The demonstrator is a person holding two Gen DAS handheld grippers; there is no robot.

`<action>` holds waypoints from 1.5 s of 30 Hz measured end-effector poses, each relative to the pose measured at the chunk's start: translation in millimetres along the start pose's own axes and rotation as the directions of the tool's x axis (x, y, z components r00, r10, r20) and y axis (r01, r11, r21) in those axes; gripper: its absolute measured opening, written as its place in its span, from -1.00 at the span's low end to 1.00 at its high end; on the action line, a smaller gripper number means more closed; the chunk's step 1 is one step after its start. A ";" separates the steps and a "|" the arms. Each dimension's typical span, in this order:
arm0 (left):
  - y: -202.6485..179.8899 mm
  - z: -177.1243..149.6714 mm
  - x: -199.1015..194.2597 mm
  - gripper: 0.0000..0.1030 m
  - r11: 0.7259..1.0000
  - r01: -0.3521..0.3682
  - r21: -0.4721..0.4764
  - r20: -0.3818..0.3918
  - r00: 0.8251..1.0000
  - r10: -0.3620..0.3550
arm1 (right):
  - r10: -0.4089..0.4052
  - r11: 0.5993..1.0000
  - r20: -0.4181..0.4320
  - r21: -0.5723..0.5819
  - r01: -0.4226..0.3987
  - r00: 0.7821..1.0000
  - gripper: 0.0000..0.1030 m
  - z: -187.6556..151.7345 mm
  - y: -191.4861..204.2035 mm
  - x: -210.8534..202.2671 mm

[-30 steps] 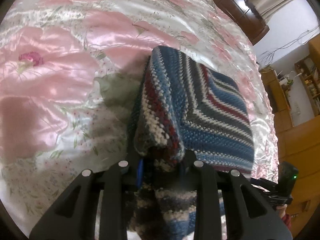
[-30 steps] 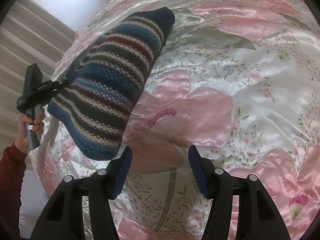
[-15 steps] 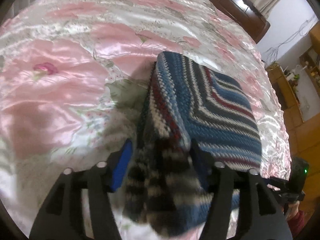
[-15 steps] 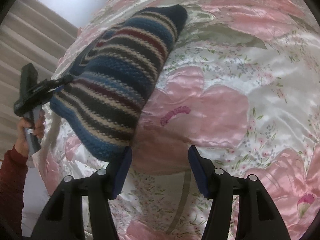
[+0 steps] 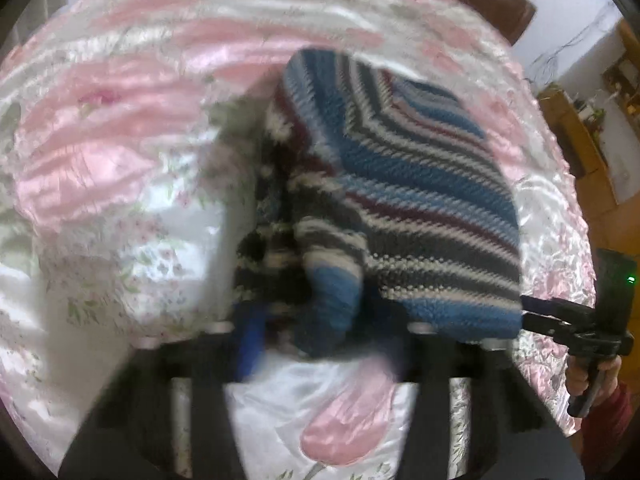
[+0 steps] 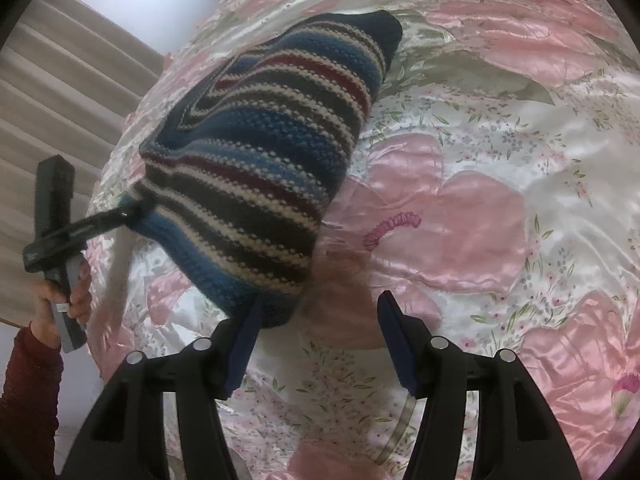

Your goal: Fold small clothes

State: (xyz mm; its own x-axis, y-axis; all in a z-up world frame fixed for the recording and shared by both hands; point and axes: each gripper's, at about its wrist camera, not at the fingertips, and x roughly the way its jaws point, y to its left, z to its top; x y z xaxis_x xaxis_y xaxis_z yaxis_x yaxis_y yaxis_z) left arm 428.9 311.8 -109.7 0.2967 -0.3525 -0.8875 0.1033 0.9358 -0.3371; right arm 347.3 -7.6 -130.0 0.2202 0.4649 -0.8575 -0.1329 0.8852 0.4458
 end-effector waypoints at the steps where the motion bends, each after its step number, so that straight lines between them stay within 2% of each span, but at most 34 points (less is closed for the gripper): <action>1: 2.7 0.2 -0.4 -0.54 1.000 0.013 -0.011 0.004 1.000 -0.013 | 0.000 1.000 0.001 0.000 0.000 1.000 0.17 0.5 0.8 -1.0; 3: 8.8 -0.2 -7.5 -0.63 0.999 0.049 -0.022 0.016 0.999 -0.048 | -0.004 1.000 0.005 -0.001 0.004 1.000 0.17 2.3 2.8 -1.9; 6: 19.0 -2.9 -19.8 -0.66 0.997 0.074 -0.020 0.041 0.996 -0.073 | -0.003 1.000 0.005 -0.004 0.003 1.000 0.17 4.0 2.8 -1.0; 11: 32.9 -8.6 -6.3 -0.65 0.998 0.060 -0.018 0.033 0.998 -0.060 | 0.038 0.999 -0.009 0.028 -0.037 0.999 0.17 5.2 1.8 8.0; 13: 34.4 -9.9 2.6 -0.61 0.999 0.048 -0.001 0.033 0.998 -0.047 | 0.059 0.997 -0.020 0.053 -0.058 0.998 0.17 5.7 0.1 14.6; 16: 42.1 -9.3 10.1 -0.57 0.997 0.074 -0.038 0.033 0.997 -0.073 | 0.090 0.993 -0.026 0.081 -0.087 0.996 0.18 7.6 -2.4 22.0; 21: 39.9 -10.1 8.5 -0.45 0.998 0.059 0.000 0.030 0.998 -0.059 | 0.155 0.982 -0.009 0.113 -0.153 0.988 0.20 8.3 3.0 16.5; 23: 40.7 -9.9 9.6 -0.42 0.998 0.058 -0.003 0.029 0.998 -0.058 | 0.166 0.981 0.001 0.106 -0.165 0.986 0.29 8.4 6.9 12.1; 28: 47.8 -11.9 12.4 -0.34 0.996 0.084 -0.040 0.036 0.996 -0.082 | 0.176 0.978 -0.056 0.126 -0.167 0.983 0.30 11.6 10.5 37.8; 30: 49.1 -12.6 12.5 -0.32 0.995 0.089 -0.049 0.036 0.996 -0.087 | 0.213 0.966 -0.076 0.166 -0.198 0.974 0.24 11.1 6.8 50.8; 32: 49.6 -12.5 13.2 -0.31 0.994 0.090 -0.058 0.030 0.996 -0.089 | 0.265 0.946 -0.091 0.220 -0.240 0.960 -0.09 8.6 -0.6 61.8; 33: 48.8 -12.2 13.2 -0.31 0.994 0.088 -0.060 0.028 0.996 -0.086 | 0.275 0.939 -0.090 0.237 -0.247 0.957 -0.19 7.8 -3.5 62.4; 34: 48.7 -12.4 12.7 -0.31 0.995 0.086 -0.058 0.026 0.996 -0.085 | 0.293 0.933 -0.084 0.243 -0.266 0.952 -0.40 7.9 -5.6 59.6; 35: 45.5 -12.9 11.3 -0.31 0.995 0.084 -0.054 0.025 0.996 -0.083 | 0.307 0.929 -0.076 0.240 -0.282 0.949 -0.49 8.6 -6.5 54.7; 40: 23.9 -17.8 11.2 -0.18 0.996 0.082 -0.021 0.010 0.997 -0.081 | 0.231 0.962 -0.027 0.154 -0.224 0.973 -0.54 10.9 2.9 19.3; 43: 19.7 -24.5 19.7 -0.03 0.997 0.077 -0.016 0.002 0.997 -0.077 | 0.149 0.980 -0.079 0.142 -0.137 0.986 -0.55 7.8 2.0 32.6; 45: 21.2 -25.4 25.5 0.01 0.997 0.079 -0.026 0.000 0.997 -0.079 | 0.128 0.983 -0.109 0.147 -0.111 0.986 -0.53 6.3 0.9 46.9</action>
State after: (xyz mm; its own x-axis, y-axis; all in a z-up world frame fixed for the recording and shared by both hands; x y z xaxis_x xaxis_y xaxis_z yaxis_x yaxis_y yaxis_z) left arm 414.5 322.5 -147.5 0.2881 -0.4251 -0.8581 0.1021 0.9046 -0.4139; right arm 363.6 15.0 -168.1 0.0949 0.5697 -0.8164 -0.0130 0.8207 0.5712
